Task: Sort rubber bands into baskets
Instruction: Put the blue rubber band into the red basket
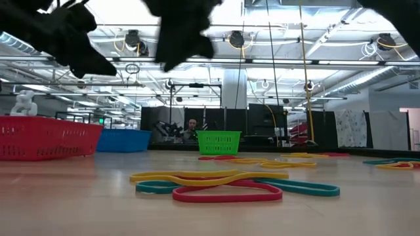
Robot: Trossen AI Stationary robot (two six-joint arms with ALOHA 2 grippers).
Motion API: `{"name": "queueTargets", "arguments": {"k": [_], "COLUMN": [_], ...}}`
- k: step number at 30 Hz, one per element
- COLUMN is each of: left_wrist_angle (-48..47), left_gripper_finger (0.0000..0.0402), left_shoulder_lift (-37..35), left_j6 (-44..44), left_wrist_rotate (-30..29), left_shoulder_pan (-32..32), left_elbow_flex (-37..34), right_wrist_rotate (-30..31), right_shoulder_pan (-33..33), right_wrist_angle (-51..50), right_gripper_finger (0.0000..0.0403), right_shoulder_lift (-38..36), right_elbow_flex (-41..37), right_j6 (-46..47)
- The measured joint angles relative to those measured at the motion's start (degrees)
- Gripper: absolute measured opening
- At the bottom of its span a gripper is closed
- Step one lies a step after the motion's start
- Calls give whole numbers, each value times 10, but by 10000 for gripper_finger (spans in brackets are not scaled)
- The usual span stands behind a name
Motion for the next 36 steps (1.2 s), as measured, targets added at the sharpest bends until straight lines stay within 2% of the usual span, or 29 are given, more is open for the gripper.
{"name": "queueTargets", "arguments": {"k": [5,10,18,20,23,25,30,34,36], "left_wrist_angle": [32,52,106,131,167,198,214,212,207], "left_gripper_finger": [90,90,90,90,90,90,90,90,90], "left_shoulder_lift": [10,32,76,89,113,132,191,234,250], "left_j6": [-3,6,30,30,29,29,29,34,46], "left_wrist_rotate": [89,151,162,163,163,163,162,160,159], "left_shoulder_pan": [0,-16,-76,-90,-110,-123,-152,-171,-178], "left_elbow_flex": [0,0,0,0,0,0,26,46,53], "right_wrist_rotate": [-1,-1,-3,-3,1,18,45,51,32], "right_shoulder_pan": [32,83,172,188,207,212,197,163,145], "right_wrist_angle": [-142,-165,-136,-171,-277,-317,-308,-305,-294], "right_gripper_finger": [116,116,116,116,116,116,116,116,116], "right_shoulder_lift": [-32,-32,-25,-26,-26,-26,-82,-174,-218], "right_elbow_flex": [0,-1,-1,-1,-1,-4,-92,-247,-337], "right_j6": [94,148,160,211,301,327,306,306,314]}}
